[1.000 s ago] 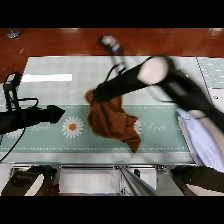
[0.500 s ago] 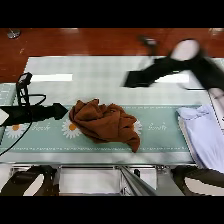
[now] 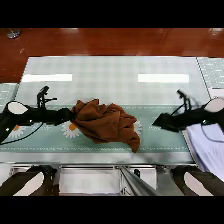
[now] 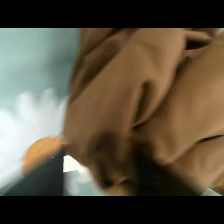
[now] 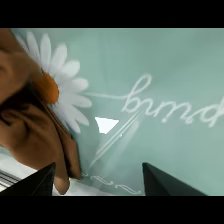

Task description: Fold the shirts.

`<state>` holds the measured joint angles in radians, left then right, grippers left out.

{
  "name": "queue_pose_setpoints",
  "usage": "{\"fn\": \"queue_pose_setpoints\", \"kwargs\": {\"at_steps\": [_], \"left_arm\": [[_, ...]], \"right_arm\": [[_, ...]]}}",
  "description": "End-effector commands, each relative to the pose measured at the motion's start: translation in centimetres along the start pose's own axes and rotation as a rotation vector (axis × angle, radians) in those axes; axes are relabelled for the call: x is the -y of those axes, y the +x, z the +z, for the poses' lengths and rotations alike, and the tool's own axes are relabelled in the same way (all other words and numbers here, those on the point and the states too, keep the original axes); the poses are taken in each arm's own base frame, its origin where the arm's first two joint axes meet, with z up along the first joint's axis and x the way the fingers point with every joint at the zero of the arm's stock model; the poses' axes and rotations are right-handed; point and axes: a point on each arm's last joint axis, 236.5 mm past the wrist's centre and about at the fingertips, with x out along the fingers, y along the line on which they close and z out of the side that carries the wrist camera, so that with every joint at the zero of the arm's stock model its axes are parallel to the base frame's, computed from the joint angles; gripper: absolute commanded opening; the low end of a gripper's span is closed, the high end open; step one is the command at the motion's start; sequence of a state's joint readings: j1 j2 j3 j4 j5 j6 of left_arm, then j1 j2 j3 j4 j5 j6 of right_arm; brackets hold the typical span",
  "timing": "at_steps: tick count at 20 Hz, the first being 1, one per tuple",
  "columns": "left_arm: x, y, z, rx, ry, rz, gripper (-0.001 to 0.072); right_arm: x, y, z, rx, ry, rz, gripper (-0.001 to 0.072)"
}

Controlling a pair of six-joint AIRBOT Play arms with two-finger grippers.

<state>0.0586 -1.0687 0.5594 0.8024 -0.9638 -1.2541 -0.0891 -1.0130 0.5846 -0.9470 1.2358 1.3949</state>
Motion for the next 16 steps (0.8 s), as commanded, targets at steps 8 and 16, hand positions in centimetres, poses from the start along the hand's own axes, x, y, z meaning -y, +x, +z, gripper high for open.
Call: {"fn": "queue_pose_setpoints", "kwargs": {"at_steps": [8, 16], "left_arm": [[1.6, 1.3, -0.2, -0.037, 0.041, -0.113, 0.0025], [1.6, 1.3, -0.1, -0.033, 0.04, -0.112, 0.0025]], "right_arm": [[-5.1, 8.5, -5.2, -0.144, -0.04, 0.073, 0.0618], [-10.5, 12.0, -5.8, -0.223, -0.108, 0.151, 0.0314]]}}
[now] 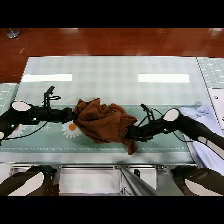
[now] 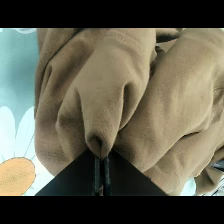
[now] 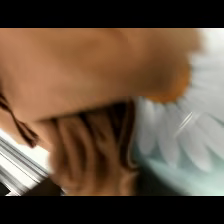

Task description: Fold the shirts.

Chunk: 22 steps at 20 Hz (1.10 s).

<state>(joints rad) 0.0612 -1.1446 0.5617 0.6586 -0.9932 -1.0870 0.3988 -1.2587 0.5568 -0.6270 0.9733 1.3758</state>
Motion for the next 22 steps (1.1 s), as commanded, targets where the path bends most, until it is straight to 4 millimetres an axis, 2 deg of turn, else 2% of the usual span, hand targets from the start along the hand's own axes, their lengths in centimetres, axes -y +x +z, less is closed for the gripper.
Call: {"fn": "queue_pose_setpoints", "kwargs": {"at_steps": [1, 3, 4, 5, 7, 9, 10, 11, 12, 13, 15, 17, 19, 20, 22], "left_arm": [[0.0, 0.0, 0.1, 0.003, 0.002, 0.0, 0.0025], [0.6, -0.4, 0.5, 0.011, 0.018, -0.008, 0.0025], [1.6, -1.2, 1.2, 0.031, 0.044, -0.021, 0.0025], [3.3, -2.6, 2.6, 0.074, 0.091, -0.039, 0.0025], [8.5, -7.2, 7.0, 0.237, 0.222, -0.08, 0.0025], [15.5, -14.4, 11.4, 0.45, 0.383, -0.12, 0.0025], [19.3, -18.6, 12.9, 0.559, 0.456, -0.137, 0.0024], [22.7, -22.5, 13.6, 0.649, 0.532, -0.152, 0.0025], [26.2, -26.4, 13.6, 0.737, 0.612, -0.165, 0.0024], [28.9, -29.8, 13.2, 0.808, 0.664, -0.174, 0.0024], [33.5, -35.7, 11.1, 0.926, 0.763, -0.171, 0.0024], [36.5, -39.2, 7.7, 0.977, 0.849, -0.175, 0.0025], [38.3, -41.0, 3.9, 0.985, 0.914, -0.187, 0.0025], [38.6, -41.2, 2.4, 0.972, 0.921, -0.193, 0.0024], [38.2, -40.2, -0.8, 0.892, 0.948, -0.181, 0.0025]], "right_arm": [[-2.0, 1.3, 0.0, -0.031, -0.044, 0.026, 0.0028], [-3.3, -0.2, 0.9, -0.03, -0.12, 0.037, 0.0031], [-4.1, -1.7, 2.2, -0.006, -0.169, 0.024, 0.0031], [-5.2, -4.3, 4.4, 0.052, -0.216, -0.001, 0.003], [-8.3, -12.1, 9.9, 0.245, -0.322, -0.082, 0.0029], [-13.2, -22.7, 14.1, 0.49, -0.435, -0.157, 0.0029], [-16.0, -27.9, 14.8, 0.608, -0.498, -0.181, 0.0029], [-19.1, -33.0, 14.5, 0.724, -0.569, -0.204, 0.0029], [-22.0, -37.4, 13.1, 0.821, -0.64, -0.223, 0.0029], [-24.1, -40.7, 11.2, 0.894, -0.697, -0.24, 0.0029], [-28.0, -45.6, 6.4, 1.018, -0.805, -0.222, 0.003], [-29.2, -47.8, 2.1, 1.094, -0.864, -0.216, 0.0029], [-29.3, -48.4, -1.7, 1.116, -0.907, -0.219, 0.003], [-29.0, -48.5, -3.2, 1.12, -0.917, -0.221, 0.003], [-27.9, -47.6, -5.6, 1.089, -0.922, -0.228, 0.003]]}}
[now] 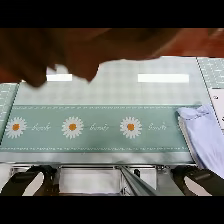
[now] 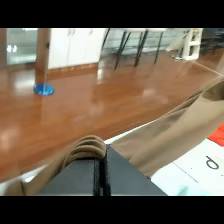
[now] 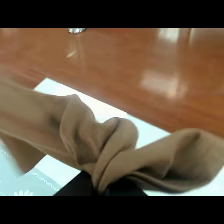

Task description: Fold the shirts.

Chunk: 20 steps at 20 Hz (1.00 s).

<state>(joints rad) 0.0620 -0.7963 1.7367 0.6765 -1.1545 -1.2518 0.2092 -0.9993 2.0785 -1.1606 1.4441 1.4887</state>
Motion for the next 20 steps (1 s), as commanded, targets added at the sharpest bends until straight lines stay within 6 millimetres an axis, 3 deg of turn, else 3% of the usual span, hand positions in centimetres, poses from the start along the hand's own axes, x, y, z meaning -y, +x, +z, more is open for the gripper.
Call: {"fn": "queue_pose_setpoints", "kwargs": {"at_steps": [1, 3, 6, 8, 10, 13, 15, 17, 20], "left_arm": [[4.8, -3.6, -1.8, -0.099, 0.022, -0.049, 0.0025], [5.6, -4.5, -5.0, -0.218, 0.006, -0.071, 0.0025], [3.7, -4.2, -10.9, -0.372, -0.088, -0.042, 0.0025], [1.0, -3.3, -16.4, -0.491, -0.198, -0.008, 0.0025], [-1.2, -2.3, -23.2, -0.632, -0.349, -0.001, 0.0025], [-5.2, -0.2, -33.2, -0.751, -0.575, 0.056, 0.0025], [-8.4, 1.6, -38.3, -0.748, -0.659, 0.138, 0.0025], [-11.1, 3.7, -41.8, -0.746, -0.672, 0.2, 0.0025], [-14.2, 7.7, -44.8, -0.716, -0.732, 0.274, 0.0025]], "right_arm": [[-1.9, -4.5, -2.2, -0.018, -0.038, -0.005, 0.003], [-2.2, -4.5, -5.2, -0.107, -0.018, 0.01, 0.003], [-2.3, -2.1, -11.4, -0.302, 0.062, 0.066, 0.003], [-2.5, 0.4, -16.5, -0.446, 0.14, 0.124, 0.003], [-1.9, 3.0, -22.1, -0.589, 0.219, 0.15, 0.003], [0.8, 7.5, -30.2, -0.702, 0.341, 0.083, 0.0031], [3.5, 10.8, -34.3, -0.725, 0.394, 0.0, 0.0031], [6.8, 14.3, -37.0, -0.747, 0.423, -0.093, 0.0031], [10.7, 20.6, -39.2, -0.733, 0.49, -0.153, 0.0031]]}}
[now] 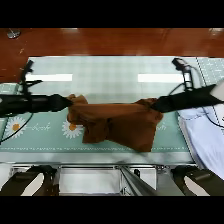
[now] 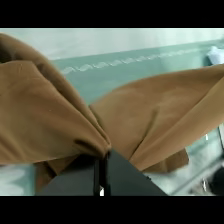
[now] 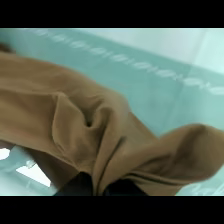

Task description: Fold the shirts.

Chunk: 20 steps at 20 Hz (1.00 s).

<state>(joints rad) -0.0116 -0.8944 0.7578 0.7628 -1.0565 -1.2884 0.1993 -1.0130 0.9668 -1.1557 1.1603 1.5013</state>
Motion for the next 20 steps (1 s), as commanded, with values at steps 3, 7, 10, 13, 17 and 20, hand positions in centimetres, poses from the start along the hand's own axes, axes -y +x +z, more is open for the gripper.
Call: {"fn": "queue_pose_setpoints", "kwargs": {"at_steps": [3, 7, 10, 13, 17, 20], "left_arm": [[-4.4, 6.8, 4.3, 0.059, -0.138, 0.045, 0.0334], [-5.7, 3.1, 5.1, -0.092, -0.105, 0.089, 0.0703], [-10.6, -2.1, 2.8, -0.144, -0.194, 0.203, 0.0702], [-14.0, -2.0, -3.7, -0.14, -0.428, 0.218, 0.0702], [-13.2, 2.5, -9.3, -0.09, -0.621, 0.054, 0.0702], [-12.7, 4.0, -8.3, 0.05, -0.673, -0.041, 0.0702]], "right_arm": [[5.0, 8.5, 6.5, 0.011, 0.204, 0.003, 0.0266], [7.6, 3.5, 10.4, 0.003, 0.289, 0.101, 0.0629], [15.4, -3.1, 7.6, 0.004, 0.363, -0.015, 0.0628], [20.9, -4.1, 0.8, 0.008, 0.556, -0.088, 0.0627], [19.0, 0.2, -3.9, 0.061, 0.662, 0.032, 0.0626], [16.8, 2.5, -5.2, 0.028, 0.653, 0.092, 0.0626]]}}
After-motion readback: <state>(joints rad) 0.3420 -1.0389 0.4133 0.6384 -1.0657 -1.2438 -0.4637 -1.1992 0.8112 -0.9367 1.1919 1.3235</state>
